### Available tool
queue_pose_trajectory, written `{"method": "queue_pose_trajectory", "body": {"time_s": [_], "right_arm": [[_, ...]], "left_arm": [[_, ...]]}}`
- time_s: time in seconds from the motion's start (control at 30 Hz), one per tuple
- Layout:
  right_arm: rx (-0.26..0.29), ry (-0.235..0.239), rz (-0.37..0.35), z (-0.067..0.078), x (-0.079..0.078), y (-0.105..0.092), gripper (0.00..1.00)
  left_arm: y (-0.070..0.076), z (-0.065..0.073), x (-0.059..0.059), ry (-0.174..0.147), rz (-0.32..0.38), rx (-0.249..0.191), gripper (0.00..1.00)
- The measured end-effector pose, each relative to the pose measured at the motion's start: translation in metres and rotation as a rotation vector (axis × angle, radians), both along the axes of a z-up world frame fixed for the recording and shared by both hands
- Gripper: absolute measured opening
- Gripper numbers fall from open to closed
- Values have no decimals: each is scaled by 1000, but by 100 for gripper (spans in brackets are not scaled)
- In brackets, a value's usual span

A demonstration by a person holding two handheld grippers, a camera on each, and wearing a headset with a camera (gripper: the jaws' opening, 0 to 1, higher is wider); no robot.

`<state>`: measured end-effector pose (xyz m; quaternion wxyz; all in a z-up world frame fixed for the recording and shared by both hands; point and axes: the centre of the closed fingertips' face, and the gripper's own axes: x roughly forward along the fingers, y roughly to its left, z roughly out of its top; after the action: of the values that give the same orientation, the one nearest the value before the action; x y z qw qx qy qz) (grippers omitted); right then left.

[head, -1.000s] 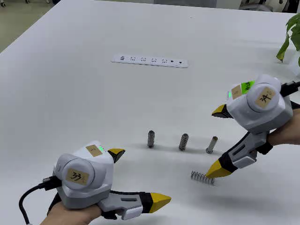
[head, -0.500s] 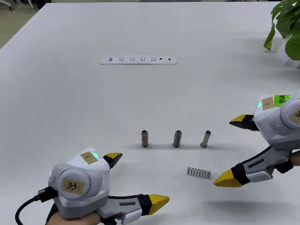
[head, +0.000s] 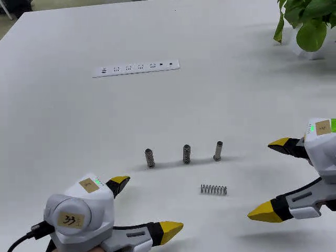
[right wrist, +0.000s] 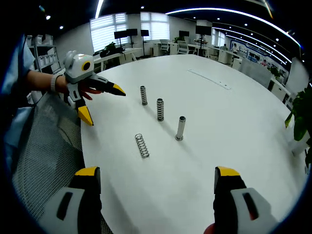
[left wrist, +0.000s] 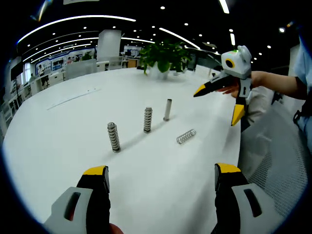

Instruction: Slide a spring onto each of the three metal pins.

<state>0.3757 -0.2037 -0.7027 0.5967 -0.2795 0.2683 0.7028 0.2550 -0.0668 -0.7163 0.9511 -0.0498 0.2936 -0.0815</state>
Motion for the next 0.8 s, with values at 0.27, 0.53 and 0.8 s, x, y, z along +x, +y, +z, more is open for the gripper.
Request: {"method": "queue_pose_trajectory", "body": {"time_s": [0.27, 0.53, 0.8], "right_arm": [[8, 40, -16, -9, -10, -4, 97], [16, 59, -27, -12, -15, -7, 96], [4, 83, -28, -15, -26, -12, 94]], "left_arm": [[-27, -1, 16, 41, -154, 20, 74], [-50, -1, 46, 76, -301, 64, 65], [-67, -12, 65, 166, -447, 128, 44]]}}
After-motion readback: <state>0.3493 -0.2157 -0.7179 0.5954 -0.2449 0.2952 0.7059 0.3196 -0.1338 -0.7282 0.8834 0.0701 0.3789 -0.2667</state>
